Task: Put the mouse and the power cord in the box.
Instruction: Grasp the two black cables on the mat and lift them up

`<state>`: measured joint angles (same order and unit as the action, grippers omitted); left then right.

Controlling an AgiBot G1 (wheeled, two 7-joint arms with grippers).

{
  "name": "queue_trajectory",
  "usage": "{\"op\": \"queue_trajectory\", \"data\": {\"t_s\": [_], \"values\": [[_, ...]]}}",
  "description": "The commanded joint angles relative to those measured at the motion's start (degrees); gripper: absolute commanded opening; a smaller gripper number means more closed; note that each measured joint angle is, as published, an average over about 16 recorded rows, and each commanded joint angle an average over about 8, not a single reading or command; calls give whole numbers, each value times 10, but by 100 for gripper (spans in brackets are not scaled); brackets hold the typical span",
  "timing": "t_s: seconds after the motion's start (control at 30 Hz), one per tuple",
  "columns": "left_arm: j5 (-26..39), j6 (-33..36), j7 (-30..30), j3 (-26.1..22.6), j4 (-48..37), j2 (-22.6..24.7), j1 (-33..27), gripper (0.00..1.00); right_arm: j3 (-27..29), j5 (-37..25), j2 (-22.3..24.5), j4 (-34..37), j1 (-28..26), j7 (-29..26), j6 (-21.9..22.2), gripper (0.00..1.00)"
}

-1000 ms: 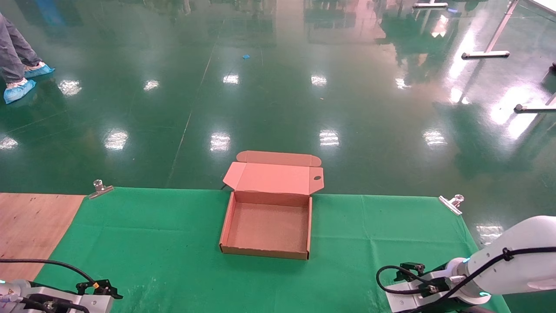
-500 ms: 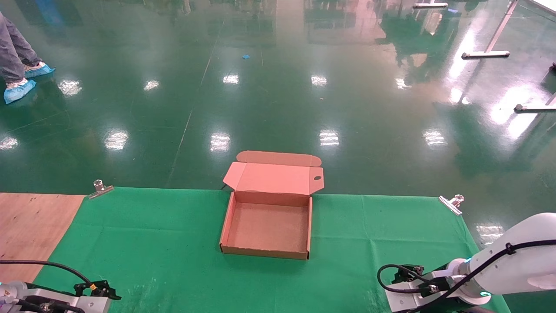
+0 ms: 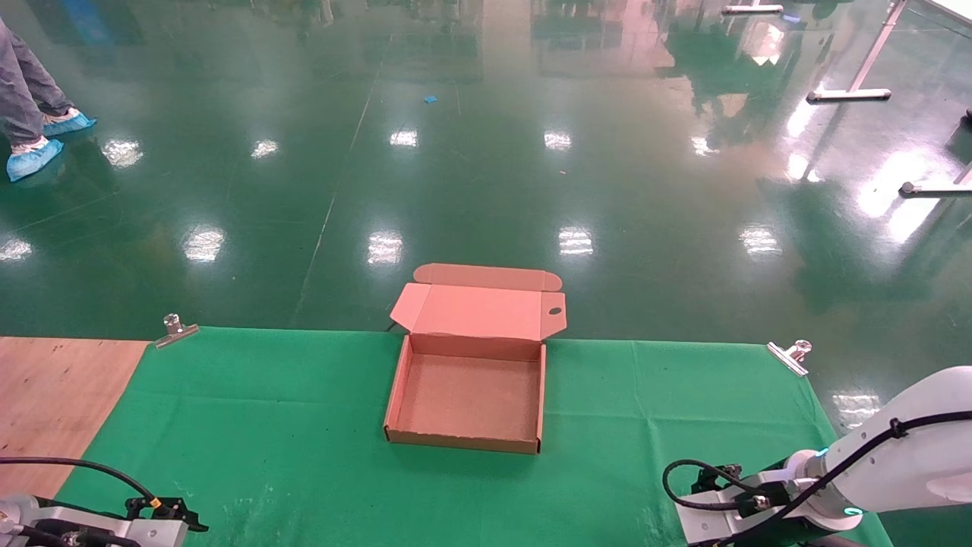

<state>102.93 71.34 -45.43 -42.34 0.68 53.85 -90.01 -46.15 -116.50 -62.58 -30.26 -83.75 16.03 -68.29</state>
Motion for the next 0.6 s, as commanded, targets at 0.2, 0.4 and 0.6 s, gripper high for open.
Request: {"op": "queue_trajectory", "data": {"t_s": [0.2,0.4,0.6], "values": [[2,2,-4,-1,-3,1,2,0,1,2,-1,4,2,3,-1,0],[5,1,-6,-3,-4,4,5,0,1,4,0,7,3,5,-1,0],[4,0,-8,-3,-5,3,5,0,2,6,-1,9,2,7,-2,0]]}}
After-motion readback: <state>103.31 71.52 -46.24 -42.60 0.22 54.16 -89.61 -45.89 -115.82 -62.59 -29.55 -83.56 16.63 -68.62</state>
